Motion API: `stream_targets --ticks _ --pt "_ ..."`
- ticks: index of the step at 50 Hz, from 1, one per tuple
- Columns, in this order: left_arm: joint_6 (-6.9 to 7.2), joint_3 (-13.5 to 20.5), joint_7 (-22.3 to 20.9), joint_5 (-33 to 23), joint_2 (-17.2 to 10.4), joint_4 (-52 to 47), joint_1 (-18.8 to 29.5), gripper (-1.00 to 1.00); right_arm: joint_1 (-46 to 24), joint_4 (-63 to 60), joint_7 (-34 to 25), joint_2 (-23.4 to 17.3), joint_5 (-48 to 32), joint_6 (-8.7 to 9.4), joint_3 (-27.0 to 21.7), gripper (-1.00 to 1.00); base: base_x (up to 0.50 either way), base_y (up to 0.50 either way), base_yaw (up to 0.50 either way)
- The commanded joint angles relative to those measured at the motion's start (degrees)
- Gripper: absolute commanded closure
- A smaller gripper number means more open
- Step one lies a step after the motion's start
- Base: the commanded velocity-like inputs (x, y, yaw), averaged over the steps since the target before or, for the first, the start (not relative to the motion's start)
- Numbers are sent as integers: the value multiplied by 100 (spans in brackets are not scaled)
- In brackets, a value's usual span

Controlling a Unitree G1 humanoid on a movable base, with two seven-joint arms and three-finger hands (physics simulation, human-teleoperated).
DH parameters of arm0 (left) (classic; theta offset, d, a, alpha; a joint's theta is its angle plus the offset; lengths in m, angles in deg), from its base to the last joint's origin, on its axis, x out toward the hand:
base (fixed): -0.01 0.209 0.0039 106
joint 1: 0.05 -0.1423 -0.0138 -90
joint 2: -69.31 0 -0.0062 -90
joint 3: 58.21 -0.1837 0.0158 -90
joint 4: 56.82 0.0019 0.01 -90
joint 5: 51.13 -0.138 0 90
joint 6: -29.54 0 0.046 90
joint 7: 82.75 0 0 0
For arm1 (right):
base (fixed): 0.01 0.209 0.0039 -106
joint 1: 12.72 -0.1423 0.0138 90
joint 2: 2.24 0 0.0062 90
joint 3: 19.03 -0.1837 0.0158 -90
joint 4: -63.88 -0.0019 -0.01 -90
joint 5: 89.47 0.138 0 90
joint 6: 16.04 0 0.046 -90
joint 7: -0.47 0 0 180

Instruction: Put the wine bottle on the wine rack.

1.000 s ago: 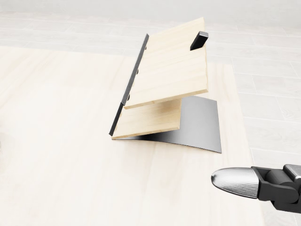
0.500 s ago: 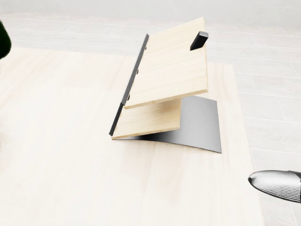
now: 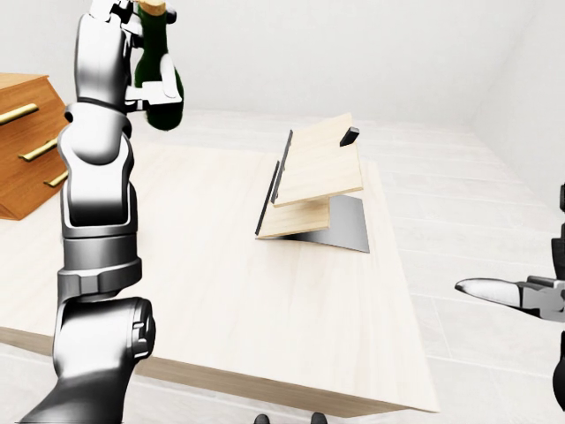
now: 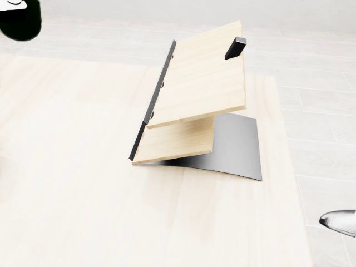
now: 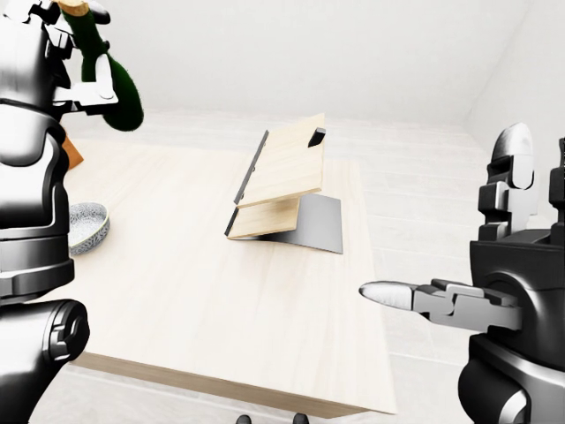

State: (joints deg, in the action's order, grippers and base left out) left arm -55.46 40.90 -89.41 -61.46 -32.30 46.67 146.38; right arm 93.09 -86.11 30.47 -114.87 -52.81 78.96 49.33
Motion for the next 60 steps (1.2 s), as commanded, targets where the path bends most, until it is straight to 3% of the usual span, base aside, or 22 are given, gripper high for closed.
stream_targets --ticks 1,19,45,60 --pt "0 -196 -99 -524 198 595 698 100 323 -2 0 -500 515 0 -333 -100 0 0 0" --pt "0 -485 -280 -905 682 1582 1797 100 644 -2 0 -662 941 0 -1040 -100 0 0 0" --pt "0 -762 -577 -1349 1199 2371 2431 100 982 -2 0 -566 1258 0 -1752 -100 0 0 0" --pt "0 -835 -421 -1521 1605 3156 2846 100 1216 -2 0 -546 1494 0 -2148 -100 0 0 0"
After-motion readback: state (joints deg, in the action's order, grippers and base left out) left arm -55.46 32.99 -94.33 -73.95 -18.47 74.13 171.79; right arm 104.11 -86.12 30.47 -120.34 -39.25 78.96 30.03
